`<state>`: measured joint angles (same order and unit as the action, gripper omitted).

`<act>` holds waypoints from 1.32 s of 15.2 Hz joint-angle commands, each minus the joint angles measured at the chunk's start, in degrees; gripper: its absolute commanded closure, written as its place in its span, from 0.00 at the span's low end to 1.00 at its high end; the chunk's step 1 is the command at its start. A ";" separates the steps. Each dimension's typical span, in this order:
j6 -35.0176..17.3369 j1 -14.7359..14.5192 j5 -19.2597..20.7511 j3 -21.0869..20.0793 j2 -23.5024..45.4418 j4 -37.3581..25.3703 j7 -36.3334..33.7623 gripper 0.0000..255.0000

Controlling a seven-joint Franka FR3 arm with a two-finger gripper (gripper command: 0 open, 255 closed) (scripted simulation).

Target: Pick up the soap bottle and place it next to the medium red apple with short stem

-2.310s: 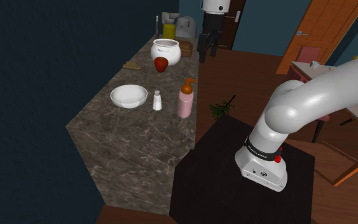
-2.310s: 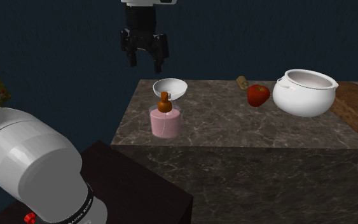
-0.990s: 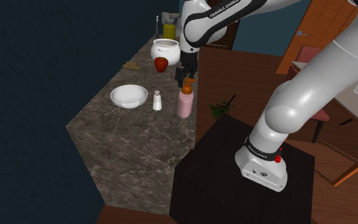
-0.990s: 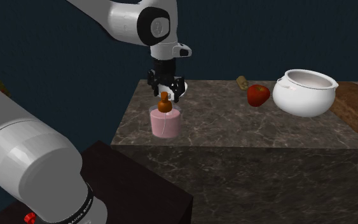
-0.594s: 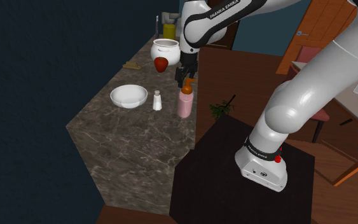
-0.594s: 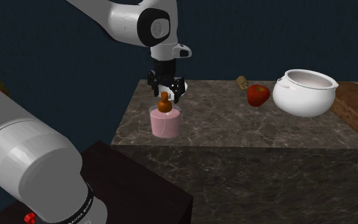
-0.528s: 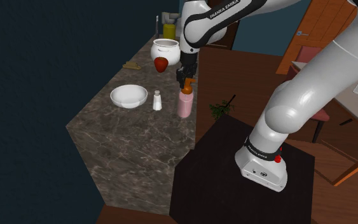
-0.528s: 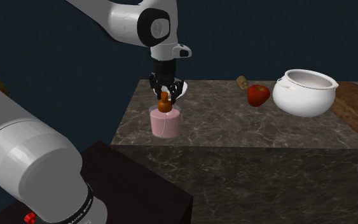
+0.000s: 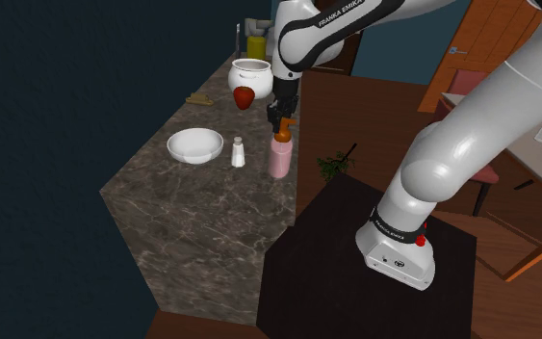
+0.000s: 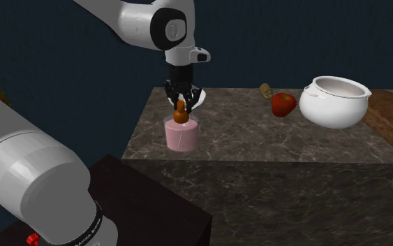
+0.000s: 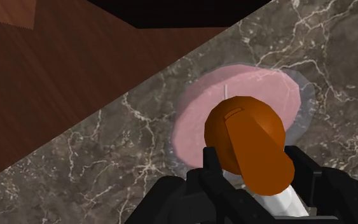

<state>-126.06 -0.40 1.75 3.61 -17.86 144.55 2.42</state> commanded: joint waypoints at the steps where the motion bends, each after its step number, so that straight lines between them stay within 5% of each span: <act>1: 0.07 0.01 0.01 0.01 0.28 0.11 -0.03 1.00; 20: 15.92 -0.01 -0.03 -0.34 -5.33 -10.13 -0.06 1.00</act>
<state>-111.01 -0.41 1.72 3.27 -23.00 135.10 2.33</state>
